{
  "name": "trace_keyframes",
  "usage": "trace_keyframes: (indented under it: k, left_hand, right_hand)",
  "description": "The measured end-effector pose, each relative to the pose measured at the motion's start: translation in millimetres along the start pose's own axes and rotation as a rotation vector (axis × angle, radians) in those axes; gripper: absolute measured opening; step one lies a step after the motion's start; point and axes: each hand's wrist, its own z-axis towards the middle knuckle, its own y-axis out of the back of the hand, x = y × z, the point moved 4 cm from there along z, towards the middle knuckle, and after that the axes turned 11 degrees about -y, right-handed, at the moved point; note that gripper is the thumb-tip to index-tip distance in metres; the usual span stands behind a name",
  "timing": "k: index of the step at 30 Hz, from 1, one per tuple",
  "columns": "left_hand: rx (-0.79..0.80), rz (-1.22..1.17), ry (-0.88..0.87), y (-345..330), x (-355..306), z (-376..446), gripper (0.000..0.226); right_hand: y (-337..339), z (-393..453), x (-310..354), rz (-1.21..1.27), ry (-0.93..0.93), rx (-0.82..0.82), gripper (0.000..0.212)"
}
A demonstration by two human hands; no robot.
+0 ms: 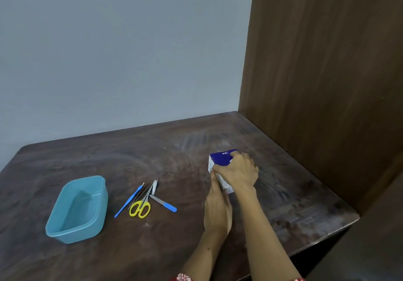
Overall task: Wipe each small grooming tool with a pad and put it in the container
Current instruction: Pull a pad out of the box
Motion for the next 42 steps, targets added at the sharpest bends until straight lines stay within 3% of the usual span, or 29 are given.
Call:
trace_keyframes:
  k: [6,11,14,17,20,22,25,31,35,37,40,42]
  left_hand:
    - [0.015,0.048,-0.015,-4,1,0,0.065]
    - [0.053,0.24,-0.083,-9,3,2,0.055]
    - [0.06,0.279,-0.067,-10,4,3,0.044]
    - [0.06,0.314,-0.087,-12,7,3,0.038]
    - [0.053,0.317,-0.086,-12,9,4,0.038]
    - [0.05,0.305,-0.086,-12,10,4,0.038]
    - [0.039,0.252,-0.106,-11,8,3,0.035]
    - [0.036,0.247,-0.091,-11,7,3,0.037]
    - [0.035,0.255,-0.089,-10,8,3,0.04]
    - [0.036,0.26,-0.098,-11,8,2,0.043]
    - [0.024,0.263,-0.106,-12,8,3,0.044]
    - [0.024,0.272,-0.1,-12,9,3,0.045]
  right_hand:
    - [25,19,0,0.335,-0.086,0.228,0.045]
    - [38,39,-13,0.611,-0.206,0.407,0.06]
    - [48,51,-21,0.779,-0.278,0.439,0.048]
    - [61,65,-30,0.854,-0.326,0.311,0.033]
    - [78,75,-42,0.61,-0.325,-0.069,0.024]
    - [80,75,-46,0.447,-0.336,-0.209,0.019]
    - [62,75,-52,0.364,-0.342,-0.226,0.021]
    - [16,66,-70,0.286,-0.471,-0.006,0.029]
    - [20,65,-67,0.24,-0.434,0.039,0.025]
    - [33,64,-60,0.2,-0.367,-0.051,0.029]
    - [55,53,-37,0.084,-0.136,-0.318,0.027]
    - [63,41,-19,0.059,-0.003,-0.391,0.036]
